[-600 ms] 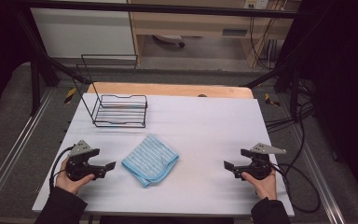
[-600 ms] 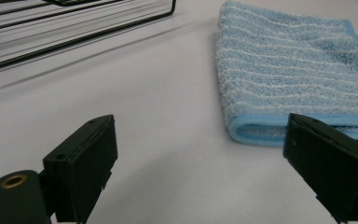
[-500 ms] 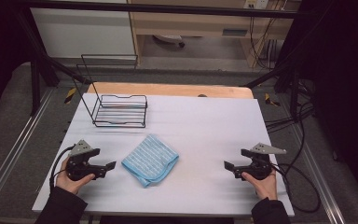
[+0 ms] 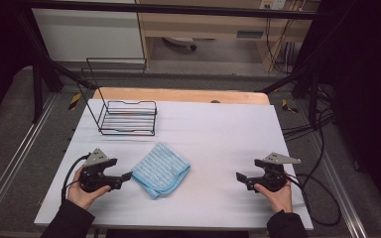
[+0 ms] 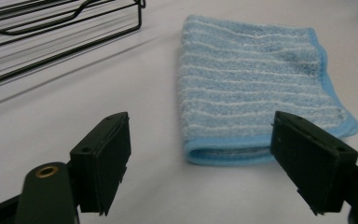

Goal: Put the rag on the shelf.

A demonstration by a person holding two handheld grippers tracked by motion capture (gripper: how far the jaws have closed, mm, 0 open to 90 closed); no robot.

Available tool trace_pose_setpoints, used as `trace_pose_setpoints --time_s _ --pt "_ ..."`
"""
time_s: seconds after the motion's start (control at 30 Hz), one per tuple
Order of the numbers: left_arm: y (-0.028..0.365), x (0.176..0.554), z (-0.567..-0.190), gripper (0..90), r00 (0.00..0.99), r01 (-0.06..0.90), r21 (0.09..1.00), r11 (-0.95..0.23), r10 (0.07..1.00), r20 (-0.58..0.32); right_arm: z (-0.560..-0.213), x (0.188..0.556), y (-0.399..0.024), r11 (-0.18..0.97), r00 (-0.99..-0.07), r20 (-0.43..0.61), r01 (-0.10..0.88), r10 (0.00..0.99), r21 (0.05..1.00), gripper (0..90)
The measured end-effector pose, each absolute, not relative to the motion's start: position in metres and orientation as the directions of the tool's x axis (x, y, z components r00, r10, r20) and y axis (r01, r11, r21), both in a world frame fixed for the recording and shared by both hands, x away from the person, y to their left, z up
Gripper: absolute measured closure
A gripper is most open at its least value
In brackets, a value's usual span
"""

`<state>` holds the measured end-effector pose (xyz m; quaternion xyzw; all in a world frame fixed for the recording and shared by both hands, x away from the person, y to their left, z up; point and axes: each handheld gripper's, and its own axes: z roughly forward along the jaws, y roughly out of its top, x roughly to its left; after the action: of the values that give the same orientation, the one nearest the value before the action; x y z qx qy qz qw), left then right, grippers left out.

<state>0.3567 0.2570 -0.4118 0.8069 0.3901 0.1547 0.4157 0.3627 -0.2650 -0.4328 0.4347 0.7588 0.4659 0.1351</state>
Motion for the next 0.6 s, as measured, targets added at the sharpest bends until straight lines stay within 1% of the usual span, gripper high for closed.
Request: trace_pose_setpoints --time_s 0.17,0.27,0.3,0.37,0.4,0.5,0.57,0.6 --pt "0.238 0.352 -0.406 24.3 0.665 0.49 0.786 -0.376 0.745 -0.058 -0.434 0.364 -0.264 0.198 -0.587 0.194 0.536 0.786 0.821 1.4" --pt "0.225 0.349 -0.404 26.4 0.683 0.481 0.781 -0.397 0.729 -0.05 -0.434 0.363 -0.263 0.196 -0.587 0.2 0.54 0.784 0.818 1.4" --pt "0.216 0.346 -0.403 27.6 0.699 0.474 0.778 -0.411 0.714 -0.049 -0.434 0.363 -0.263 0.197 -0.588 0.197 0.538 0.784 0.819 1.4" --pt "0.211 0.345 -0.403 28.9 0.708 0.471 0.776 -0.42 0.705 -0.048 -0.435 0.363 -0.262 0.197 -0.588 0.199 0.54 0.784 0.818 1.4" --pt "0.206 0.344 -0.403 32.1 0.717 0.469 0.771 -0.43 0.696 -0.047 -0.435 0.363 -0.262 0.201 -0.589 0.199 0.542 0.783 0.816 1.4" --pt "0.19 0.341 -0.406 34.1 0.743 0.467 0.751 -0.468 0.667 -0.046 -0.436 0.363 -0.261 0.201 -0.588 0.201 0.546 0.784 0.813 1.4" --pt "0.182 0.339 -0.409 36.8 0.761 0.463 0.739 -0.489 0.647 -0.049 -0.436 0.363 -0.261 0.201 -0.588 0.201 0.547 0.784 0.813 1.4" --pt "0.178 0.338 -0.41 39.6 0.767 0.466 0.733 -0.495 0.64 -0.055 -0.436 0.363 -0.261 0.202 -0.588 0.2 0.546 0.783 0.813 1.4"
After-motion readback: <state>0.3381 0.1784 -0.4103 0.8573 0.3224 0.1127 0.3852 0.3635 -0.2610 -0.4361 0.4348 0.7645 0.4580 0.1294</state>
